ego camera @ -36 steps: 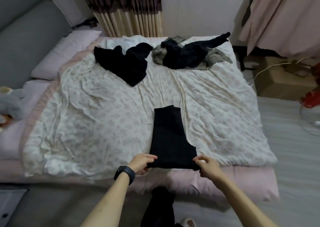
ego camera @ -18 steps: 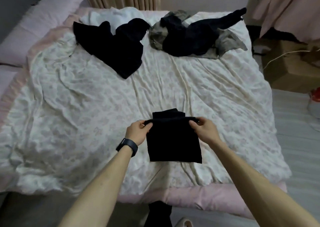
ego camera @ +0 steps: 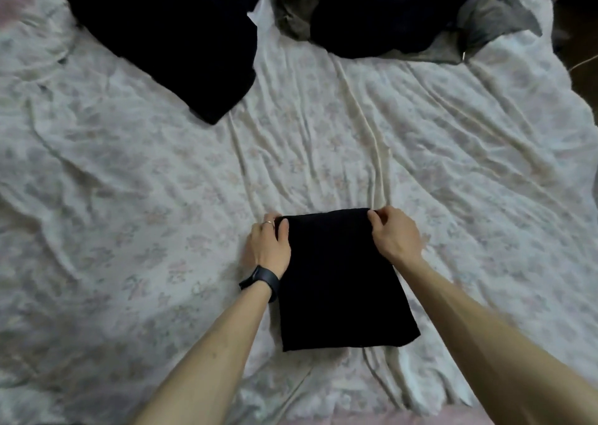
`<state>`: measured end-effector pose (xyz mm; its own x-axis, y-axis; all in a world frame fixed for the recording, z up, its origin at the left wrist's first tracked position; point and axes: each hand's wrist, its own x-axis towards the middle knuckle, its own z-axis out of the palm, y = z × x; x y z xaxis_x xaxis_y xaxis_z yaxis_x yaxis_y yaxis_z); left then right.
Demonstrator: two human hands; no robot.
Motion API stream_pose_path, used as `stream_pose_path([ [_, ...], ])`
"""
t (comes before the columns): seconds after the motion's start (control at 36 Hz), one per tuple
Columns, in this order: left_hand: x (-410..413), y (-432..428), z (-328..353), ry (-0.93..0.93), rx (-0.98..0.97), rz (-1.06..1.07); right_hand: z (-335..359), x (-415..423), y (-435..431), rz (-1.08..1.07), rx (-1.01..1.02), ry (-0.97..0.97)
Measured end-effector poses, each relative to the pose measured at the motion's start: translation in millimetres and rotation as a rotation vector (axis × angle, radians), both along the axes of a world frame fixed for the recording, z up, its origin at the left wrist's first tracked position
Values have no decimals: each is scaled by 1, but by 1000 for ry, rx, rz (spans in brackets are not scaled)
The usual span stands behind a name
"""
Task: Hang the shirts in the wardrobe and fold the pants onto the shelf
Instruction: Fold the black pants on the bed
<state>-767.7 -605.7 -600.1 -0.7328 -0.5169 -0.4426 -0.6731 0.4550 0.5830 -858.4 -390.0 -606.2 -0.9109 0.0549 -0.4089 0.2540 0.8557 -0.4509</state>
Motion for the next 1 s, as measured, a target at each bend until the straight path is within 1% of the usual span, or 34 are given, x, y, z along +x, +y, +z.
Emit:
stream_pose_path([
  [0.03, 3, 5, -2, 55, -57, -16, -1, 5, -2, -19, -24, 21],
  [0.06, 8, 11, -3, 103, -165, -67, -1, 12, -5, -21, -37, 59],
  [0.11, 24, 28, -7, 233, -371, -230, -1, 37, -11, 40, 13, 207],
  [0.14, 34, 37, -10, 283, -413, -319, 0, 53, -15, 85, 37, 299],
  [0.19, 46, 53, -21, 264, -448, -460, 0, 81, -23, 210, 40, 424],
  [0.22, 48, 60, -30, 214, -460, -515, -6, 91, -24, 292, 47, 426],
  [0.28, 44, 61, -45, 110, -491, -602, -22, 105, -22, 418, 121, 318],
  [0.33, 34, 55, -61, 20, -510, -690, -44, 105, -12, 460, 199, 217],
  [0.36, 30, 53, -69, 2, -521, -719, -56, 103, -6, 470, 210, 201],
  [0.53, 24, 52, -99, 59, -585, -691, -99, 96, -2, 472, 247, 271],
  [0.64, 26, 50, -105, 32, -573, -722, -108, 102, -2, 460, 219, 257],
  [0.72, 24, 54, -96, -34, -583, -753, -97, 100, -3, 452, 197, 206],
  [0.81, 12, 53, -74, -122, -594, -779, -65, 107, -8, 416, 202, 149],
  [0.83, 6, 52, -65, -135, -594, -778, -52, 115, -9, 368, 191, 138],
  [0.94, -26, 45, -31, -69, -559, -797, -1, 171, -2, -18, 16, 172],
  [1.0, -46, 42, -21, -87, -471, -801, 15, 200, 0, -208, -115, 120],
])
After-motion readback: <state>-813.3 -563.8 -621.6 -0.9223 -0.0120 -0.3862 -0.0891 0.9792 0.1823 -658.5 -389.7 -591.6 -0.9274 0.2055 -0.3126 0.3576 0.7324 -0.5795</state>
